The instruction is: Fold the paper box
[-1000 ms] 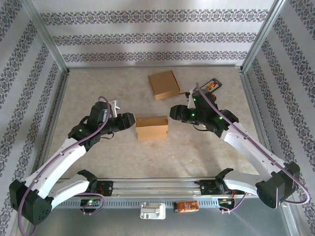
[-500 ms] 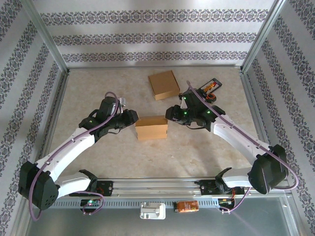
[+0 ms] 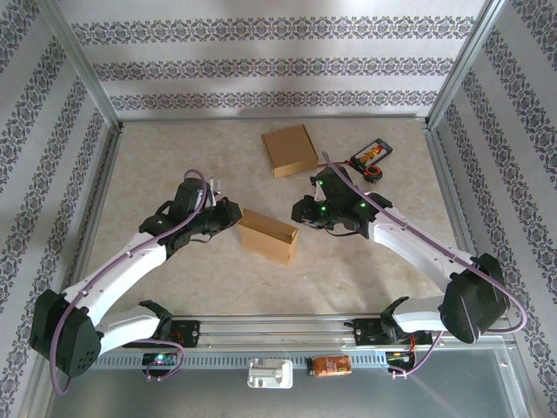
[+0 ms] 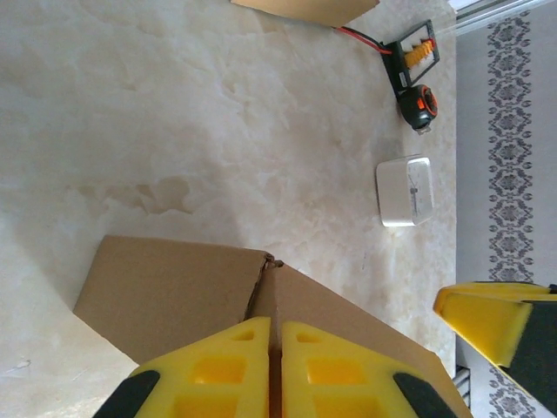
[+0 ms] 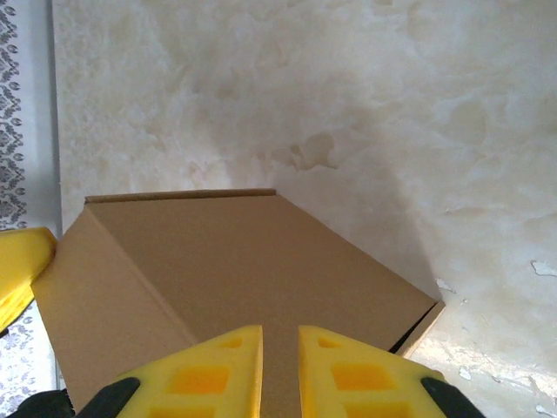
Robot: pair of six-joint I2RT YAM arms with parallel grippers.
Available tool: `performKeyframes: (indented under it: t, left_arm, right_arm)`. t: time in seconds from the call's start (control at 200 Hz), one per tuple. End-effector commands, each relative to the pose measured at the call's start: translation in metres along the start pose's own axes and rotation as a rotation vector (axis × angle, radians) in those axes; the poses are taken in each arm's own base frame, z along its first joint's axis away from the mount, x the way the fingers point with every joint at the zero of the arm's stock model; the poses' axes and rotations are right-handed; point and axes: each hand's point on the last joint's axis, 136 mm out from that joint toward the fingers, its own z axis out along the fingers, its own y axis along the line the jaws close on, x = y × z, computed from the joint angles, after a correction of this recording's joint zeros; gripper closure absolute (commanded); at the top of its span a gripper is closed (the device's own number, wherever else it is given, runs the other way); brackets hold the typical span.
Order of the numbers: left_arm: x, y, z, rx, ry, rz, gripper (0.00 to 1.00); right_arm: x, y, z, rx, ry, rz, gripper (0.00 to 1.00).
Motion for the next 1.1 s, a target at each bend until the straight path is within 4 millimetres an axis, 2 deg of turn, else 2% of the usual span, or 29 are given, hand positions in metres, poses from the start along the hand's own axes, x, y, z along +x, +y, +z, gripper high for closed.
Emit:
performKeyframes:
  t: [0.0,0.125,0.215,0.295,0.39,0.47,0.56,0.74,0.809,1.094]
  left_arm:
    - [0.018,0.014,0.005,-0.028,0.06,-0.039,0.91]
    - [0.016,0.008,0.001,-0.023,0.062,-0.013,0.91]
    - [0.014,0.001,-0.005,-0.018,0.061,0.03,0.8]
    - [0.012,-0.003,-0.009,-0.016,0.056,0.067,0.72]
    - [0.009,-0.004,-0.01,-0.017,0.046,0.079,0.68]
    - [0.009,-0.002,-0.008,-0.023,0.051,0.088,0.67]
    - [0.012,-0.003,-0.005,-0.016,0.07,0.086,0.68]
    - [0.017,-0.001,-0.006,-0.026,0.086,0.073,0.76]
    - [0.018,0.001,-0.008,-0.032,0.084,0.07,0.78]
    - [0.025,0.003,-0.004,-0.057,0.092,0.022,0.83]
  right_arm:
    - [-0.001,0.003,-0.005,0.004,-0.022,-0.015,0.81]
    - [-0.011,0.009,-0.03,0.033,-0.087,-0.04,0.74]
    - [-0.013,0.008,-0.055,0.047,-0.152,0.008,0.62]
    - [-0.006,0.008,-0.071,0.011,-0.206,0.082,0.6]
    - [0.005,0.009,-0.081,-0.033,-0.218,0.145,0.6]
    - [0.015,0.01,-0.079,-0.045,-0.186,0.161,0.6]
    - [0.023,0.007,-0.068,-0.034,-0.151,0.184,0.6]
    - [0.03,0.021,-0.047,-0.093,-0.108,0.225,0.64]
    - [0.033,0.02,-0.04,-0.08,-0.103,0.235,0.66]
    - [0.045,0.02,-0.029,-0.094,-0.085,0.27,0.72]
